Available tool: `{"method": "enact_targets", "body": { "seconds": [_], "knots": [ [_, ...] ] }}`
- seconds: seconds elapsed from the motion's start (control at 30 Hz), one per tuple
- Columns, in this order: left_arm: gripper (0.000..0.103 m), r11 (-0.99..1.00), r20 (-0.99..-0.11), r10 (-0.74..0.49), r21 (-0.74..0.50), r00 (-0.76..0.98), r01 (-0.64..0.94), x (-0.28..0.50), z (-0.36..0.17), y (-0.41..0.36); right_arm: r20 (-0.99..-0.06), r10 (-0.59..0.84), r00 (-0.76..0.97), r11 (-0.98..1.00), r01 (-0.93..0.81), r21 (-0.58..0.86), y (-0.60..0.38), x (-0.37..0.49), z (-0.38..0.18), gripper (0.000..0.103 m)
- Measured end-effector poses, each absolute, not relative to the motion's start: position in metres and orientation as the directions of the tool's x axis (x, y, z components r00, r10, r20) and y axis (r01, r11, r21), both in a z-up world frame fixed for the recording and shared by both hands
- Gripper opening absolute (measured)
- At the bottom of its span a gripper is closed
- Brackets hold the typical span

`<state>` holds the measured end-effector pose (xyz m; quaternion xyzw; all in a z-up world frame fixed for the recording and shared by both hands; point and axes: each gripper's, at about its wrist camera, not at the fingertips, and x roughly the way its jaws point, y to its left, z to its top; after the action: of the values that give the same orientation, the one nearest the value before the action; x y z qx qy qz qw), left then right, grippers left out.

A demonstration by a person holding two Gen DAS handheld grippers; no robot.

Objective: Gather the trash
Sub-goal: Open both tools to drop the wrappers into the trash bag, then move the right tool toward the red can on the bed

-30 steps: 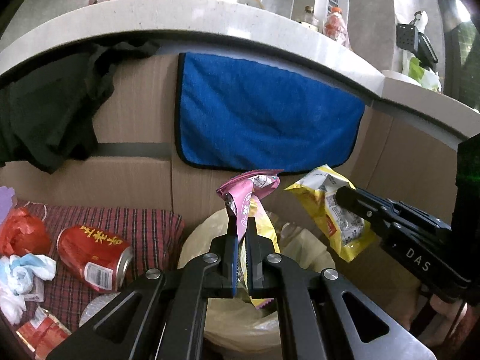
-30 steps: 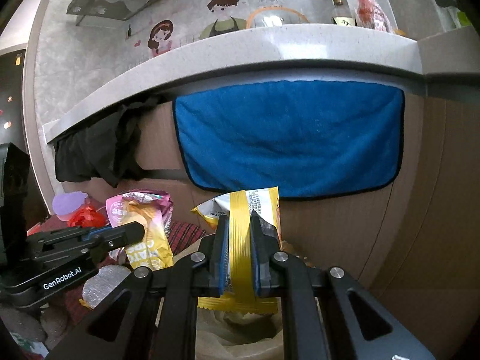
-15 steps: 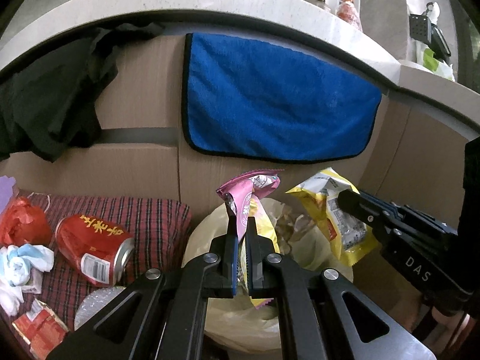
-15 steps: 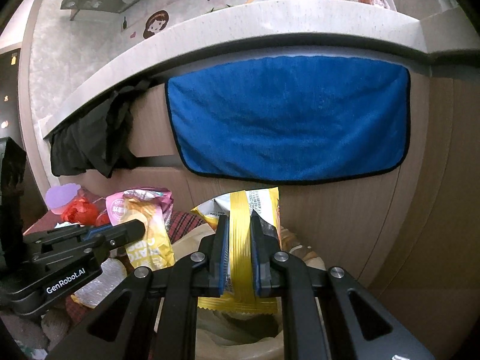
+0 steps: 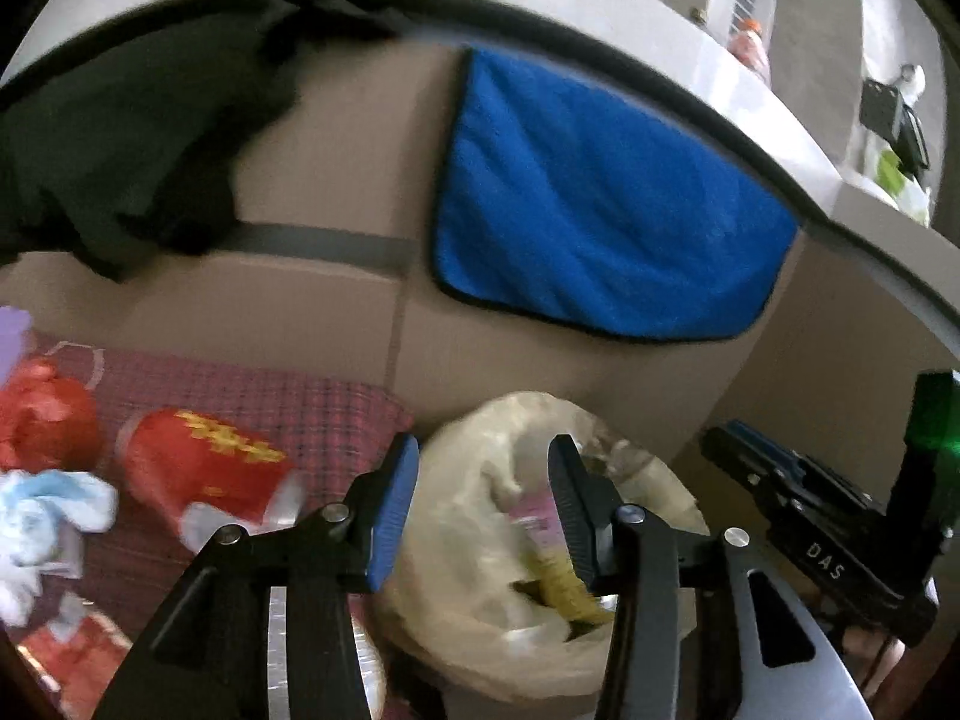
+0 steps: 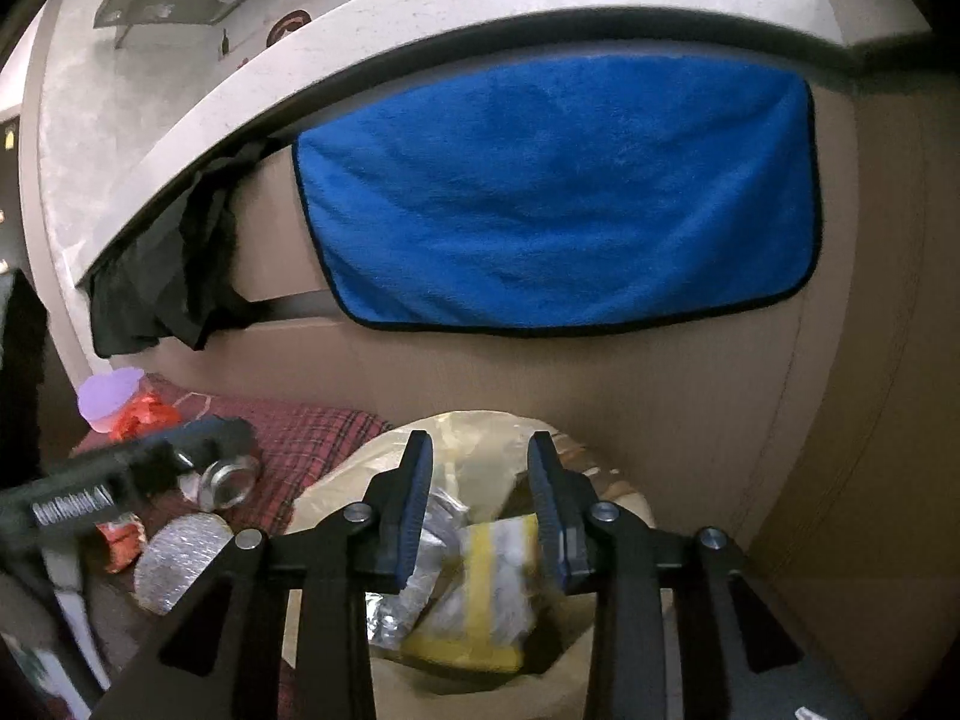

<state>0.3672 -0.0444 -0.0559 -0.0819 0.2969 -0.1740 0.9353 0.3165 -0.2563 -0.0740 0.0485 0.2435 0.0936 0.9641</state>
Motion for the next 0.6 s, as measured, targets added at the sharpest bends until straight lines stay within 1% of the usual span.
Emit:
{"method": "enact_targets", "body": {
  "seconds": [0.07,0.2,0.33,0.43,0.6],
  "knots": [
    [0.046,0.933,-0.519,-0.352,-0.258,0.779,0.250,0.360,-0.050,-0.027,-0.453,0.184,0.872,0.983,-0.150,0.110,-0.253,0.310,-0.070,0.031],
    [0.046,0.956,-0.510,-0.270,-0.243,0.817,0.164,0.342,-0.043,0.020,-0.436,0.194,0.879,0.981,-0.172,0.089,-0.246,0.296,-0.059,0.031],
    [0.046,0.967,-0.530,-0.202,-0.241,0.824,0.082,0.321,-0.046,0.067,-0.429,0.261,0.865,0.965,-0.247,0.089,-0.222,0.283,-0.051,0.031],
    [0.046,0.971,-0.545,-0.175,-0.234,0.820,0.052,0.309,-0.052,0.094,-0.448,0.344,0.825,0.936,-0.339,0.094,-0.193,0.278,-0.054,0.031],
    [0.046,0.970,-0.572,-0.193,-0.235,0.797,0.067,0.295,-0.065,0.123,-0.510,0.431,0.745,0.879,-0.474,0.050,-0.130,0.275,-0.076,0.031]
  ]
}}
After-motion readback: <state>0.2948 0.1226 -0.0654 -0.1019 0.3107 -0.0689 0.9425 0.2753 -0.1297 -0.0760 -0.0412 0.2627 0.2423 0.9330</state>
